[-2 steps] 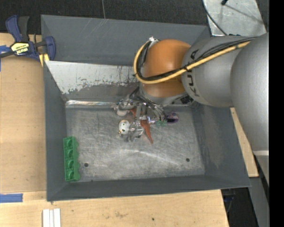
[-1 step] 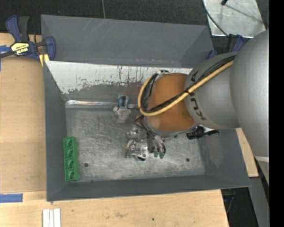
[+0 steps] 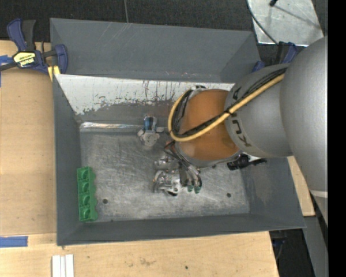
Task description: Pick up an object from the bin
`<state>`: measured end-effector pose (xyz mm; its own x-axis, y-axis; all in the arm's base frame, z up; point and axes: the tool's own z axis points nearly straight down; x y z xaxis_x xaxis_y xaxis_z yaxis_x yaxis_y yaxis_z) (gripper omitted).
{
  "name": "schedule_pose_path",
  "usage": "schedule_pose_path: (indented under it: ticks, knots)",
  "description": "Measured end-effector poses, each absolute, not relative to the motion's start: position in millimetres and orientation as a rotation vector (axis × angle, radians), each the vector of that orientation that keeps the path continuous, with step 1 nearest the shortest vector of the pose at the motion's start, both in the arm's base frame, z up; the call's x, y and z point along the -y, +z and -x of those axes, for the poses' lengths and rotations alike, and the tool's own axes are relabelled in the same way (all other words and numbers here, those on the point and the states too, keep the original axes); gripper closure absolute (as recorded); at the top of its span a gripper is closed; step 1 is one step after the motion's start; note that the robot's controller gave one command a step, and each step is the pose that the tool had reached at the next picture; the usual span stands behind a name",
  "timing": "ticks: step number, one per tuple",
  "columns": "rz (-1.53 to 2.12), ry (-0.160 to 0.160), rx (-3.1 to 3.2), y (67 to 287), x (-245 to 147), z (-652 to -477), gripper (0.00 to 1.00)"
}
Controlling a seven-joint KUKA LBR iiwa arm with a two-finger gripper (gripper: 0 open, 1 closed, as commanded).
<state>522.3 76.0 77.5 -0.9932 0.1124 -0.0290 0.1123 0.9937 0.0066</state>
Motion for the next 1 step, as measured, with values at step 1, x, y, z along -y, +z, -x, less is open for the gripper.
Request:
schedule_pose_path:
  ticks: [1]
  knots:
    - [-0.176,0.006,-3.115,79.7,-75.9,-522.1,1.00]
